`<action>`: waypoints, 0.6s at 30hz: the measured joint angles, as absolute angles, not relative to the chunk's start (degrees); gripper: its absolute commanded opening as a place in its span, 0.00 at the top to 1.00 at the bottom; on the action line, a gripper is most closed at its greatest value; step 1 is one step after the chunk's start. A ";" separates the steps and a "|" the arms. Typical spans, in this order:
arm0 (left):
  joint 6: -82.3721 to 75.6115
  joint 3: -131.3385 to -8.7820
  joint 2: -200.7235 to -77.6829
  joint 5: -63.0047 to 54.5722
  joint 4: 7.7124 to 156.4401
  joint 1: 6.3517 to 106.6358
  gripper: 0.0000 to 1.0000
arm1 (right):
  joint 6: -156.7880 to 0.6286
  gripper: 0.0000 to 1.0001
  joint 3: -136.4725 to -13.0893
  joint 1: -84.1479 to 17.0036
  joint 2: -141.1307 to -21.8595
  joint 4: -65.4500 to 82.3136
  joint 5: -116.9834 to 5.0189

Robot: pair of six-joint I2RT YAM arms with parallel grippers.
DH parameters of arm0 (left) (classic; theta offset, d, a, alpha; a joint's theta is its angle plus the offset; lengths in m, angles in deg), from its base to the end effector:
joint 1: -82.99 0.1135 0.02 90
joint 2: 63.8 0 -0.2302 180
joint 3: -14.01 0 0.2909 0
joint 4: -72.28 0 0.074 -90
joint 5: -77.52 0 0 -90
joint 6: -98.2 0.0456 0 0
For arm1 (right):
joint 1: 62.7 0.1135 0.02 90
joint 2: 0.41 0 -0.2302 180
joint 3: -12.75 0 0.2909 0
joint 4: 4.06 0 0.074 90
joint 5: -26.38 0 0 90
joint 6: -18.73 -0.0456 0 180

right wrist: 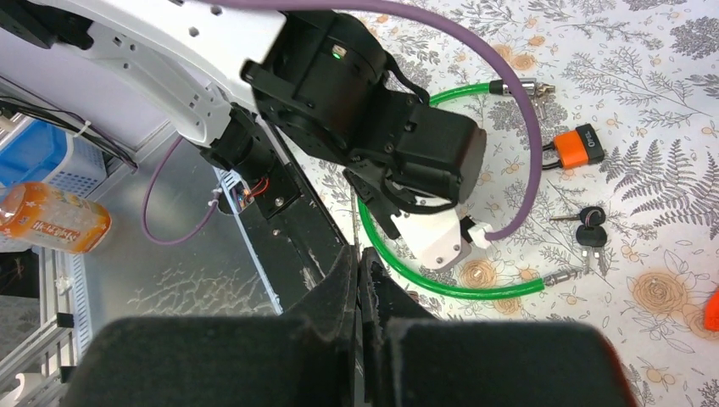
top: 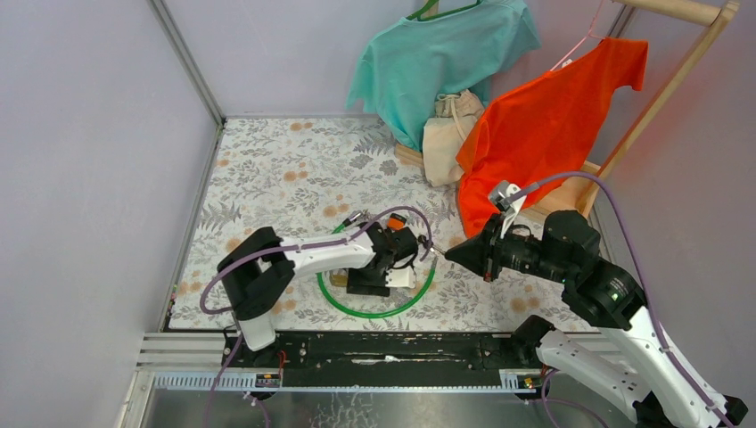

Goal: Unlock with the key

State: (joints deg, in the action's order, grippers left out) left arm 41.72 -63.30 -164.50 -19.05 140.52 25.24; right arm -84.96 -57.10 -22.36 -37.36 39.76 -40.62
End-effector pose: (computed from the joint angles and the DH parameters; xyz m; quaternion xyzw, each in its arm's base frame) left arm 0.1786 -0.2732 0.1050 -0.7142 -0.6974 -0.0590 0.0019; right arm 0.1365 0.1393 0.3879 -0.2977 0.7061 0.4203 0.4859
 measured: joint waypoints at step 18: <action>41.45 -67.89 -173.51 -25.25 148.52 23.29 0.42 | -84.52 1.00 -57.69 -22.36 -37.21 41.79 -40.71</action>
